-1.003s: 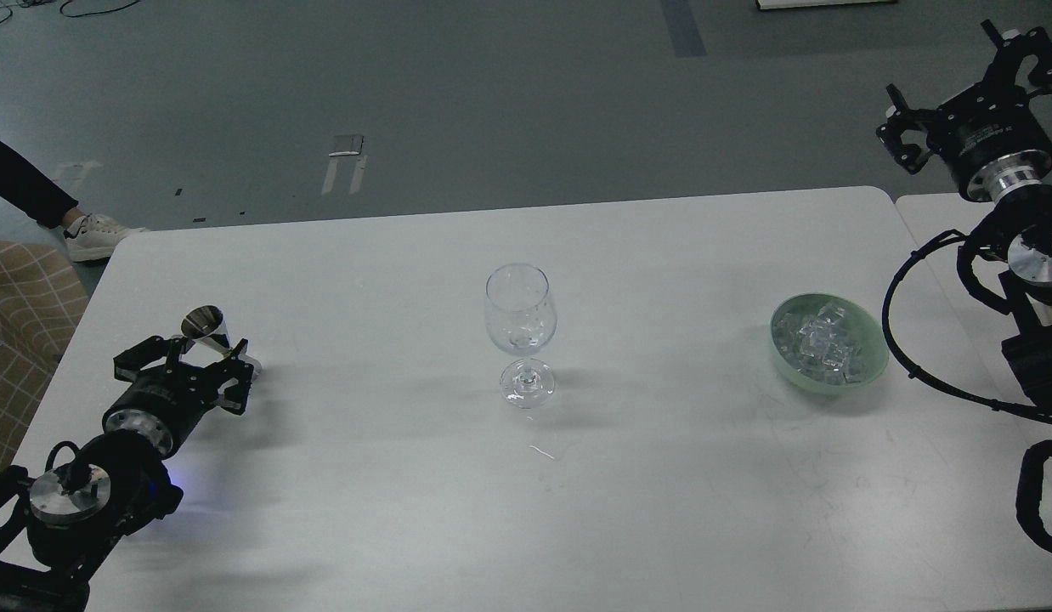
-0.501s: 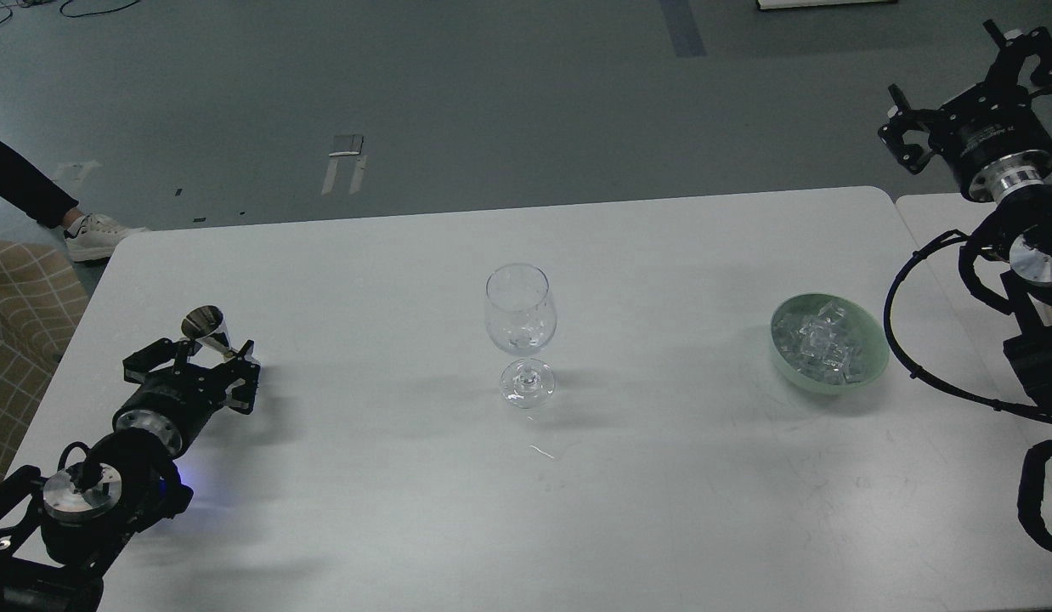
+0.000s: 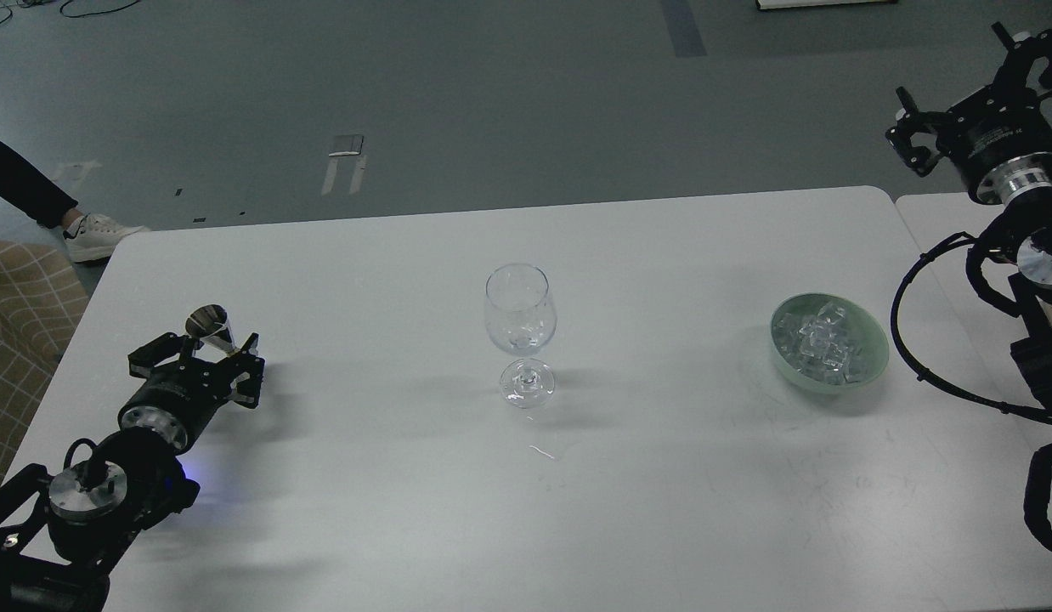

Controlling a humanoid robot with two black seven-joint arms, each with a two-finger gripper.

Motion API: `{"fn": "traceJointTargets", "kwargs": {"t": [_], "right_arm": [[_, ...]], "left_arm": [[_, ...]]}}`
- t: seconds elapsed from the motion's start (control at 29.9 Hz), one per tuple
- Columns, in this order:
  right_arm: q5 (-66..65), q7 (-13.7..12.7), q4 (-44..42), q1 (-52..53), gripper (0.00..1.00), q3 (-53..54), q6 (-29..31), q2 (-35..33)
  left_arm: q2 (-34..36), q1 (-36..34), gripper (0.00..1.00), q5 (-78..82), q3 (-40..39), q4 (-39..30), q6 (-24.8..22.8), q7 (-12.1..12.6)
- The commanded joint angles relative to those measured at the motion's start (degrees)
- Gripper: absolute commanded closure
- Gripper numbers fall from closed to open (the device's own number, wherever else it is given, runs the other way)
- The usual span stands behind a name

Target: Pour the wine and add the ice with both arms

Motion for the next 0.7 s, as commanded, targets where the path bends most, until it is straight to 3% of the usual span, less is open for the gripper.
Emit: {"fn": "traceJointTargets", "kwargs": {"t": [0.0,0.67], "right_arm": [[0.00,0.00,0.00,0.00,0.00,0.02,0.00,0.00],[0.00,0.00,-1.49,0.26,0.00,0.11,0.00,-0.79]], "left_arm": [[-0.09,0.00,0.48,-0.01,-0.10,0.52,0.01,0.08],[-2.11,-1.23,0.49,1.14,-0.02,2.20,-0.43,0.26]]}}
